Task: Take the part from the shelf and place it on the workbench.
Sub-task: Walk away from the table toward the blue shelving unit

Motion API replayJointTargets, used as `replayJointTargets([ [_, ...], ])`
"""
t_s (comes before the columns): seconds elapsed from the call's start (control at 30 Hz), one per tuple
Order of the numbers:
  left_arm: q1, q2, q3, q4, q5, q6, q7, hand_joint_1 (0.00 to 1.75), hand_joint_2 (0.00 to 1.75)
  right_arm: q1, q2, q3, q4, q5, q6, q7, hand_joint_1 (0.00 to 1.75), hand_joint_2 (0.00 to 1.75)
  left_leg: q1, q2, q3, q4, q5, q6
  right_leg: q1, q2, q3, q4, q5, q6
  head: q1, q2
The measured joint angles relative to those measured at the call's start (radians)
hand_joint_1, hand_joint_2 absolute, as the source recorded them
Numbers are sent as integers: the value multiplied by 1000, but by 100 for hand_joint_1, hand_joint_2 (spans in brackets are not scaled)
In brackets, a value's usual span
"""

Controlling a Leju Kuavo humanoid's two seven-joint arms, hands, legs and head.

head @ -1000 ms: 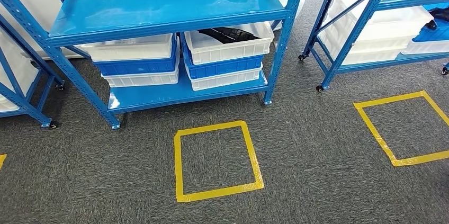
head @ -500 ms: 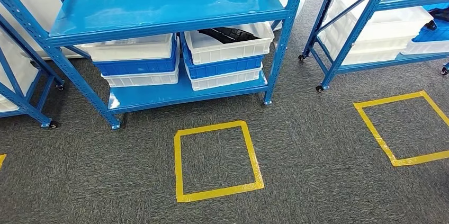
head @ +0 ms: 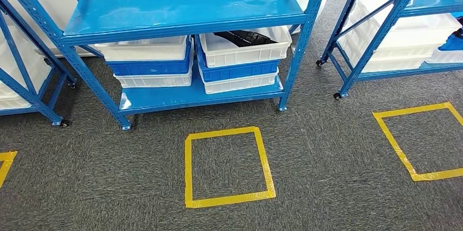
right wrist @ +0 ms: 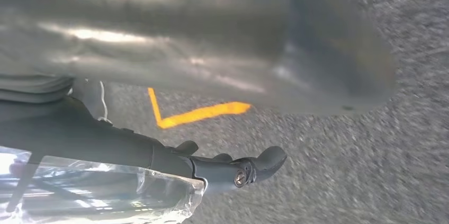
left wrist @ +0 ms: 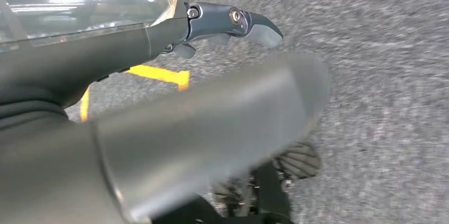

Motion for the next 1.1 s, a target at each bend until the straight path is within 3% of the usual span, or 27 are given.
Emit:
replayJointTargets([
  [0.03, 0, 0, 0, -1, -2, 1, 9, 0, 175, -1, -1, 0, 0, 1, 1, -6, 0, 131, 1, -3, -3, 11, -7, -10, -2, 3, 27, -55, 22, 7, 1, 0],
  [0.07, 0, 1, 0, -1, -2, 2, 16, 0, 175, -2, -1, 0, 0, 3, 1, -12, 0, 87, 1, -5, -8, 25, -16, -20, -3, 7, 48, -94, 35, 6, 4, 0],
  [0.13, 0, 2, 0, -3, -1, 4, 21, 0, 175, -5, 1, 0, 1, 7, 2, -27, 0, 0, -2, -8, -16, 44, -28, -33, 0, 13, 51, -100, 32, -16, 4, 0],
  [0.17, 0, 2, 0, -3, 0, 6, 23, 0, 175, -5, 0, 0, 1, 9, 1, -34, 0, 0, 0, -9, -18, 50, -32, -35, 0, 13, 52, -99, 31, -27, 2, 0],
  [0.23, 0, 3, 0, -3, 0, 6, 35, 0, 175, -7, 0, 0, 1, 15, -1, -43, 0, 0, 5, -4, -24, 67, -43, -40, 0, 11, 52, -96, 31, -39, -1, 0],
  [0.37, -1, 4, 0, -3, -5, 8, 64, 0, 175, -8, -1, 0, 1, 13, -11, -60, 0, 0, 8, 17, -116, 258, -144, -52, 8, 6, 51, -96, 31, -44, -2, 0],
  [0.4, -1, 4, 0, -3, -6, 8, 65, 0, 175, -8, -1, 0, 1, 12, -13, -63, 0, 0, 8, 18, -132, 290, -157, -52, 10, 5, 50, -96, 30, -45, -2, 0],
  [0.5, -1, 4, 0, -3, -8, 10, 65, 0, 175, -8, -1, 0, 1, 10, -17, -68, 0, 0, 7, 17, -154, 328, -161, -48, 15, 4, 51, -96, 30, -46, -2, 0],
  [0.53, -1, 4, 0, -3, -9, 11, 63, 0, 175, -9, -2, 0, 1, 10, -21, -72, 0, 0, 0, 17, -139, 288, -128, -32, 21, 4, 53, -96, 29, -48, -2, 0],
  [0.63, -4, 6, 0, -6, -3, 9, 54, 0, 175, -10, 2, 0, 1, 13, -31, -84, 0, 131, -28, 27, -58, 100, -30, 32, 36, 1, 59, -98, 25, -52, 4, 0],
  [0.67, -5, 7, 0, -8, -1, 7, 52, 0, 175, -11, 3, 0, 1, 14, -32, -86, 0, 175, -34, 31, -51, 84, -30, 39, 34, -2, 59, -99, 25, -52, 7, 0],
  [0.73, -5, 5, 0, -10, 3, 7, 47, 0, 175, -14, 5, 0, 1, 18, -34, -91, 0, 175, -40, 30, -48, 70, -24, 44, 34, -7, 59, -104, 26, -50, 7, 0],
  [0.8, -4, 3, 0, -10, 8, 6, 44, 0, 175, -15, 6, 0, 1, 20, -34, -95, 0, 175, -35, 29, -35, 42, -9, 44, 37, -7, 50, -83, 14, -48, 8, 0],
  [0.83, -4, 2, 0, -10, 10, 6, 44, 0, 175, -16, 5, 0, 1, 21, -35, -96, 0, 175, -30, 28, -28, 30, -2, 42, 37, -5, 33, -46, -4, -49, 9, 0],
  [0.9, -4, 1, 0, -10, 12, 5, 43, 0, 175, -15, 3, 0, 1, 22, -35, -97, 0, 175, -27, 27, -26, 22, 2, 41, 31, 0, -28, 79, -59, -49, 10, 0],
  [0.97, -3, 0, 1, -10, 12, 4, 42, 0, 175, -13, 0, 0, 1, 23, -35, -96, 0, 175, -25, 25, -27, 23, 1, 39, 23, 2, -75, 169, -85, -37, 10, 0],
  [1.0, -3, -1, 1, -10, 13, 4, 42, 0, 175, -13, -2, 0, 1, 23, -35, -96, 0, 175, -24, 24, -26, 25, -1, 35, 18, 2, -72, 160, -74, -25, 10, 0],
  [1.03, -3, -2, 1, -10, 15, 3, 42, 0, 175, -12, -3, 0, 1, 23, -35, -96, 0, 175, -21, 22, -25, 27, -3, 31, 13, 2, -52, 115, -50, -12, 10, 0],
  [1.07, -3, -2, 1, -10, 16, 3, 41, 0, 175, -12, -5, 0, 1, 24, -35, -96, 0, 175, -18, 20, -25, 33, -7, 24, 8, 2, -17, 42, -19, 2, 10, 0],
  [1.1, -3, -2, 1, -10, 18, 2, 39, 0, 175, -13, -5, 0, 1, 25, -35, -96, 0, 175, -18, 19, -26, 42, -13, 15, 5, 3, 13, -25, 7, 8, 11, 0],
])
